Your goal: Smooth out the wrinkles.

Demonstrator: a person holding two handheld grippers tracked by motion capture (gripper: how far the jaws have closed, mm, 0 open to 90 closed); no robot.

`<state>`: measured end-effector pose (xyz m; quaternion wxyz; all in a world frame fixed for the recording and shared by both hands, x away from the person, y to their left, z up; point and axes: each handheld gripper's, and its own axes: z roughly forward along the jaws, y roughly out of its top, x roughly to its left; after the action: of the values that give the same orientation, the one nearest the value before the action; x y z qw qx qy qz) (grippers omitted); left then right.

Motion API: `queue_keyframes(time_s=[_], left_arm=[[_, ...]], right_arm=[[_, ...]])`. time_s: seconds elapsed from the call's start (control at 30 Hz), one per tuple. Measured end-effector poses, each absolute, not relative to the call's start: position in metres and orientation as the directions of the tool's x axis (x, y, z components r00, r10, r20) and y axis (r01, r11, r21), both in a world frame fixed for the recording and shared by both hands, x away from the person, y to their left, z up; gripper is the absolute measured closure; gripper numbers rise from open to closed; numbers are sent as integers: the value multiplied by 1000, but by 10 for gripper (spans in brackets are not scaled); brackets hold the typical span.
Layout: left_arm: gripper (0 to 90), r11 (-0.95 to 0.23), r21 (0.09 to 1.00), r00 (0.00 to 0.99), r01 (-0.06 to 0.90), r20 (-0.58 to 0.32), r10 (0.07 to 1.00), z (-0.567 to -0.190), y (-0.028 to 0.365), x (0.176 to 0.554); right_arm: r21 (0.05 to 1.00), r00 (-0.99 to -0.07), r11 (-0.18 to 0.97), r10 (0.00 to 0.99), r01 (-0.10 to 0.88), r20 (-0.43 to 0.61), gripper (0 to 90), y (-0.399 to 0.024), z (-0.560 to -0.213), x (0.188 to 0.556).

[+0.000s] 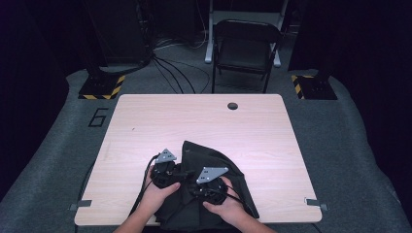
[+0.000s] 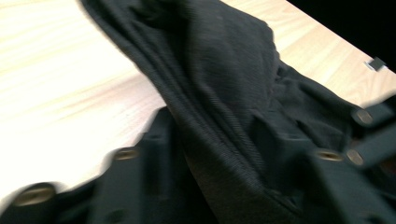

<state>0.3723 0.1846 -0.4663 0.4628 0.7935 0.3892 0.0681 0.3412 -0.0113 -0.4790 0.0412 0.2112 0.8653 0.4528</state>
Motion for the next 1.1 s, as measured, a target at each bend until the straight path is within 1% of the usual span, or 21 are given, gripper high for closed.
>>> queue_keyframes(time_s=[0.03, 0.1, 0.13, 0.17, 0.3, 0.4, 0.5, 0.53, 0.7, 0.93, 1.1], left_arm=[[590, -271, 788, 691, 553, -251, 677, -466, 184, 372], [645, -277, 796, 698, 538, -236, 676, -466, 184, 373], [664, -269, 796, 694, 542, -243, 678, -465, 183, 373], [703, -272, 801, 696, 533, -233, 679, -464, 184, 374], [768, -300, 804, 710, 513, -201, 675, -461, 184, 375], [788, -299, 813, 711, 499, -187, 678, -460, 184, 376], [806, -279, 823, 711, 495, -199, 674, -456, 186, 378], [808, -278, 825, 716, 492, -202, 668, -453, 186, 380], [813, -289, 837, 730, 465, -177, 660, -441, 182, 384], [815, -280, 871, 761, 404, -150, 631, -410, 179, 394], [816, -290, 896, 789, 337, -100, 607, -378, 175, 396]], right_arm=[[803, -905, 499, 411, 326, 112, 718, -12, -479, 342], [810, -902, 489, 418, 323, 107, 674, -14, -476, 342], [813, -901, 485, 420, 322, 106, 665, -16, -475, 343], [818, -898, 477, 427, 322, 105, 652, -18, -473, 343], [839, -894, 449, 438, 308, 94, 626, -29, -465, 342], [852, -888, 429, 452, 299, 84, 613, -35, -461, 341], [856, -880, 428, 470, 290, 64, 599, -41, -460, 340], [858, -873, 416, 483, 300, 71, 596, -41, -460, 339], [846, -878, 438, 474, 305, 71, 578, -43, -465, 339], [831, -889, 467, 453, 303, 70, 578, -41, -469, 334], [807, -897, 500, 435, 313, 78, 578, -37, -477, 335]])
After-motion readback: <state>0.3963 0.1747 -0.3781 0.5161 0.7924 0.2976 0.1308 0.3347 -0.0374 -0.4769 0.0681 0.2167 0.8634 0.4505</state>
